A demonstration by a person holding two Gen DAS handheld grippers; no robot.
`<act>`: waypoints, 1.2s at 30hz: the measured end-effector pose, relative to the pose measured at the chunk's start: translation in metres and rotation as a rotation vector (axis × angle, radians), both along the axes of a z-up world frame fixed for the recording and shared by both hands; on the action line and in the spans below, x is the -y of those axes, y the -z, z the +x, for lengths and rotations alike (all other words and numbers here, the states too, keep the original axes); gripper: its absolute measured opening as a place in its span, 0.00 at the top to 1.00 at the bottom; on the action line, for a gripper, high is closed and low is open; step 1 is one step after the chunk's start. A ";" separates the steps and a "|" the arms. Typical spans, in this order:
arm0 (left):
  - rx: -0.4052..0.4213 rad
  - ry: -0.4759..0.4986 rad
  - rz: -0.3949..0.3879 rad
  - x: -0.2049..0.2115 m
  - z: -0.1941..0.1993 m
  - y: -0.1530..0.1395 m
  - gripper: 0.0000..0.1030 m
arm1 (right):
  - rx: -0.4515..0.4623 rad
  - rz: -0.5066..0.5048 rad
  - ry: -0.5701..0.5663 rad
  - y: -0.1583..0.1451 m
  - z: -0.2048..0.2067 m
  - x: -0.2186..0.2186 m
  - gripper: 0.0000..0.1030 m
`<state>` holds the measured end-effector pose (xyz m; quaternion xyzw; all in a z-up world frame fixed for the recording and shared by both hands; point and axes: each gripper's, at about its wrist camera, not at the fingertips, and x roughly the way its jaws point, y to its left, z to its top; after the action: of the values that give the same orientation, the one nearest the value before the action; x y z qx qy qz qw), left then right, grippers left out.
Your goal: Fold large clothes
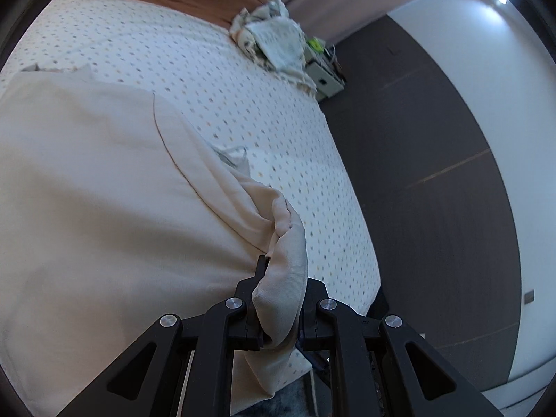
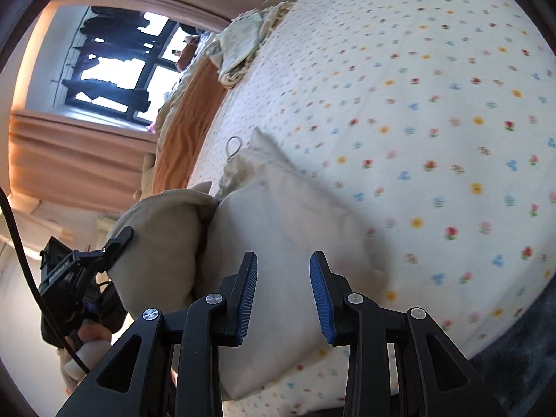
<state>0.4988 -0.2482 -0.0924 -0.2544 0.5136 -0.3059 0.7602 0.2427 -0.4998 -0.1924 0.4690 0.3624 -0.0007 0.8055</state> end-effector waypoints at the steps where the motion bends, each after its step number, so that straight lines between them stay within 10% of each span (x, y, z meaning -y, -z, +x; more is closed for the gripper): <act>1: -0.006 0.014 0.005 0.007 -0.003 0.004 0.88 | -0.002 0.001 0.006 0.002 -0.004 0.003 0.67; 6: -0.022 0.093 0.040 0.042 -0.020 0.023 0.88 | -0.003 -0.004 0.026 0.001 -0.019 0.017 0.67; 13: -0.144 0.188 0.083 0.044 -0.034 0.044 0.55 | -0.011 0.004 -0.021 0.001 -0.024 0.008 0.67; 21: 0.022 0.049 0.226 -0.044 -0.049 0.015 0.50 | -0.011 -0.026 -0.094 -0.004 -0.020 -0.009 0.42; 36: -0.056 -0.275 0.231 -0.190 -0.014 0.046 0.50 | -0.110 -0.013 -0.426 0.015 0.083 -0.017 0.42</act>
<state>0.4850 -0.0584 -0.1386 -0.2418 0.5267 -0.1310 0.8043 0.3262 -0.4830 -0.2073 0.3759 0.4965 0.1418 0.7695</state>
